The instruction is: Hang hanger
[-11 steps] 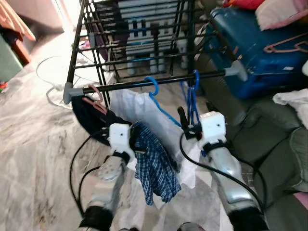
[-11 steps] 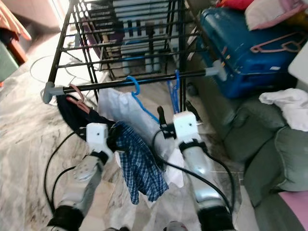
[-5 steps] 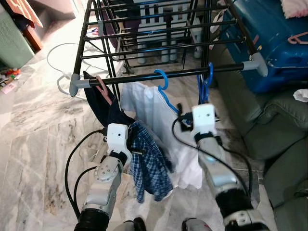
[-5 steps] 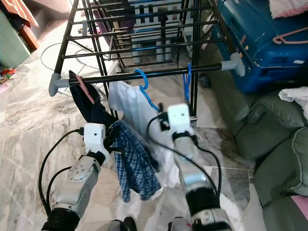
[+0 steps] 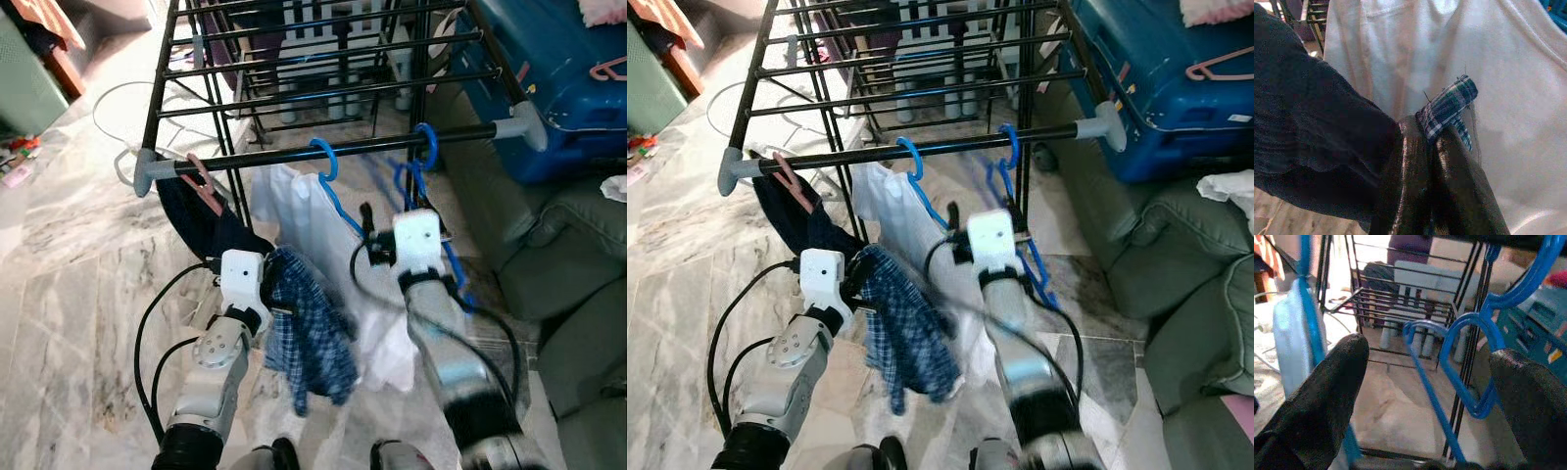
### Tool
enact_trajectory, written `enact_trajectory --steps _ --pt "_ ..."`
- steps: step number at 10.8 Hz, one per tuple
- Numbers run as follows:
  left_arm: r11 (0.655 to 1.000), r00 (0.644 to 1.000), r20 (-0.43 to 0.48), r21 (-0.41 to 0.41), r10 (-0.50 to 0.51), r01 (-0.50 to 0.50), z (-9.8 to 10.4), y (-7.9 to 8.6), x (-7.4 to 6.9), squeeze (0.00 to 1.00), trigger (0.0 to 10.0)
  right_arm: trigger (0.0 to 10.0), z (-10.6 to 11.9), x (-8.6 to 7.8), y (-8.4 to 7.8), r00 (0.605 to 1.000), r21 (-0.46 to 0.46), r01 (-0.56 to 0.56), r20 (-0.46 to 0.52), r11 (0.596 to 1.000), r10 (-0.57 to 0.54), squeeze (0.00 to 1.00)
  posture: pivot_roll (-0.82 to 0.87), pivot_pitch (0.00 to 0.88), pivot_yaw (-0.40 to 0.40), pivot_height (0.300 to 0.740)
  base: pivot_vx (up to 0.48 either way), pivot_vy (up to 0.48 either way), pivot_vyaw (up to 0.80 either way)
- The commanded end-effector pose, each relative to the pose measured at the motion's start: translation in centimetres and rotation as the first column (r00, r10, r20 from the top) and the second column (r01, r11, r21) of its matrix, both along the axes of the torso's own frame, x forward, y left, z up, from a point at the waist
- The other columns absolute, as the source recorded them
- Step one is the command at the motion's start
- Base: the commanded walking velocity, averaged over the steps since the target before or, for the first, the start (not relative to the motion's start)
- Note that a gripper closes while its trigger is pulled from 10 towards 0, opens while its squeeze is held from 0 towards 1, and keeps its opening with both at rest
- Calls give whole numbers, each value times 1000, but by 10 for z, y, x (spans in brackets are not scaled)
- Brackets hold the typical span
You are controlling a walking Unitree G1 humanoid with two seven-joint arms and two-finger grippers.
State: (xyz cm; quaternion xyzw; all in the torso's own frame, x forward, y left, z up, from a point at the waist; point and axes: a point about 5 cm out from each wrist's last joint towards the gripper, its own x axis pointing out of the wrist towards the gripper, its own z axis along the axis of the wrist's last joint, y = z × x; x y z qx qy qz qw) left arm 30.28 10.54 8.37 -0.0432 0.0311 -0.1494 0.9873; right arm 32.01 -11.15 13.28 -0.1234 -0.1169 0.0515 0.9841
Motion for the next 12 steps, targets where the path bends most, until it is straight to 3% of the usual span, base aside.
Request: enact_trajectory --steps 1,5,8,9,11,12 --pt "1000 1000 -2 15 10 -10 0 6 -1 0 10000 10000 2 -6 -1 1000 -7 -7 27 1000 7 0 -241 209 120 740 0 0 0" --pt "1000 1000 -7 27 0 0 -1 5 1 0 10000 10000 20 -17 -47 990 -45 94 107 995 -88 0 -255 207 127 740 0 0 0" --pt "999 1000 -13 44 -12 12 -2 3 1 0 10000 10000 15 -3 -87 1000 -125 5 -28 992 -9 0 -259 211 136 740 0 0 0" --pt "999 1000 -15 47 -9 10 -3 4 1 0 10000 10000 11 6 -99 986 -120 -98 -149 988 80 0 -254 212 135 740 0 0 0" --pt "999 1000 -17 48 -5 6 -3 5 1 0 10000 0 14 15 -103 943 -128 -257 -251 958 220 0 -247 215 133 740 0 0 0" --pt "999 1000 -17 49 -2 2 -4 5 1 0 10000 0 20 22 -105 917 -115 -313 -294 943 268 0 -245 214 129 740 0 0 0"
